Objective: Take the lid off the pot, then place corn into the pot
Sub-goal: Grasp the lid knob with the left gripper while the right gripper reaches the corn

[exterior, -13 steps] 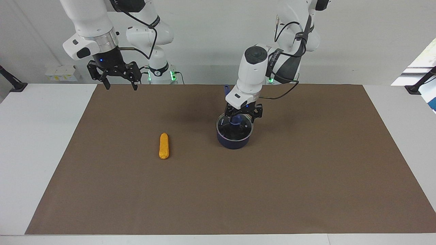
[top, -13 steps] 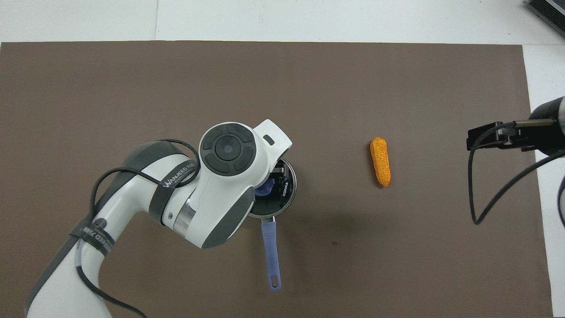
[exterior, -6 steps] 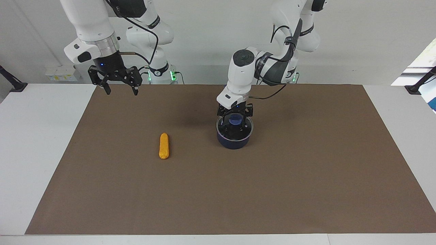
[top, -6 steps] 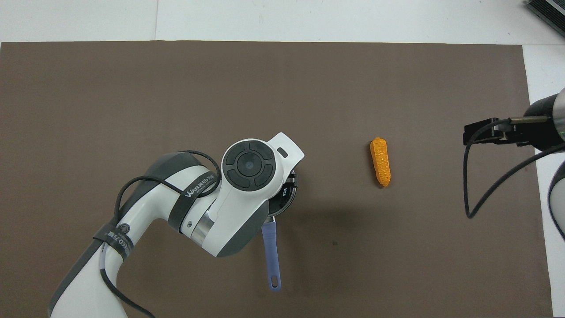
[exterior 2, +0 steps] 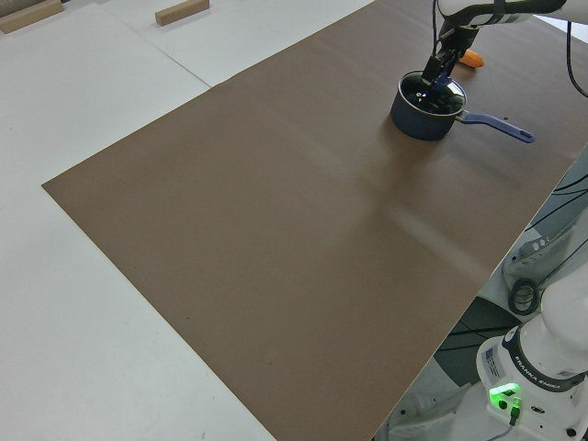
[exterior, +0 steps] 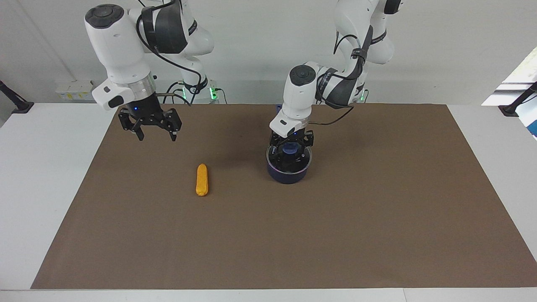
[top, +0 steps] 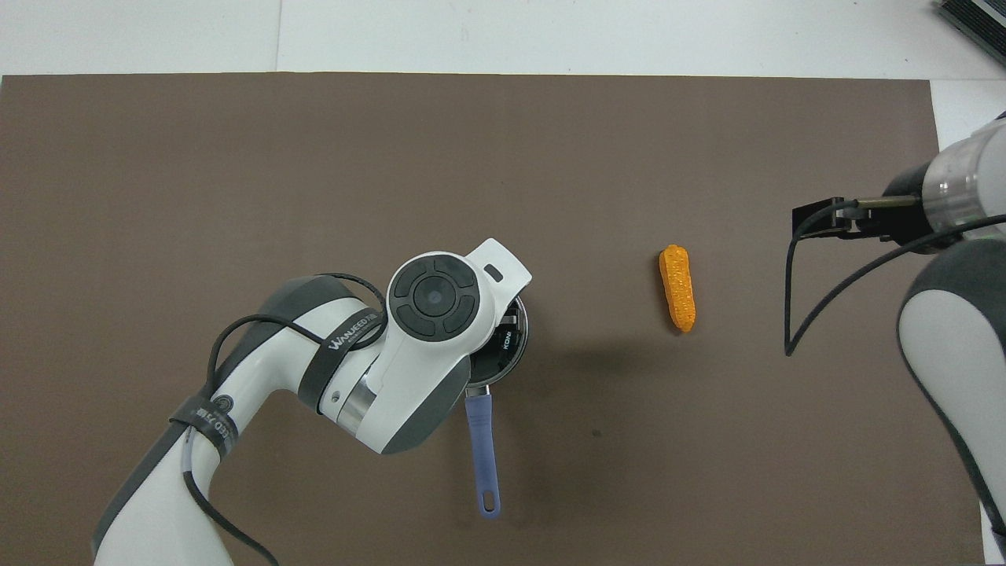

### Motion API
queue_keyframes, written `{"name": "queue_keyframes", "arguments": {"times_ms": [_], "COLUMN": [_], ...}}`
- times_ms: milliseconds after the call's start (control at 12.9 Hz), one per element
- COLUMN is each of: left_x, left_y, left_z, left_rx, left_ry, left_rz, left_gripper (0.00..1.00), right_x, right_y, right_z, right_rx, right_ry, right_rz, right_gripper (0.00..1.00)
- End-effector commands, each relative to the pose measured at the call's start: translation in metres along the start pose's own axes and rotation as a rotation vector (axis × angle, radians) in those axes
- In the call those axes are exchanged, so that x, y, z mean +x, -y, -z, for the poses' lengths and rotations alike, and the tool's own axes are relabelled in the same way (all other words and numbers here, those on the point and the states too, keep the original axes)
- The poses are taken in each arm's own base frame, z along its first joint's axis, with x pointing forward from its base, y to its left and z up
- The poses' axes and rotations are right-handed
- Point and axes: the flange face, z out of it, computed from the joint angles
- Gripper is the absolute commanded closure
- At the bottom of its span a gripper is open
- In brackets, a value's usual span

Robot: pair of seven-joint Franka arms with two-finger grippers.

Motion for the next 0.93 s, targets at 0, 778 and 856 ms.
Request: {"name": "queue_keyframes", "arguments": {"times_ms": [0, 778, 856], "left_x": [0.001, 0.005, 0.008], "left_y": [0.005, 0.004, 0.005], "left_z": [0.001, 0.009, 0.014], "left_rx": [0.006, -0.002, -0.002], "left_ry": [-0.023, -0.021, -0.023], "left_rz": [-0.015, 0.008, 0.011], "left_gripper": [0.0, 1.0, 1.0], "right_x": [0.005, -0.024, -0.023], "right_y": [0.005, 0.047, 0.048], "right_z": [-0.039, -0.168, -0.18], "right_rx": [0.007, 0.012, 0.012], "right_ry": [0.028, 0.046, 0.049], "right_rz": [0.025, 0.101, 0.103], "right_gripper": [0.0, 0.0, 0.0]}}
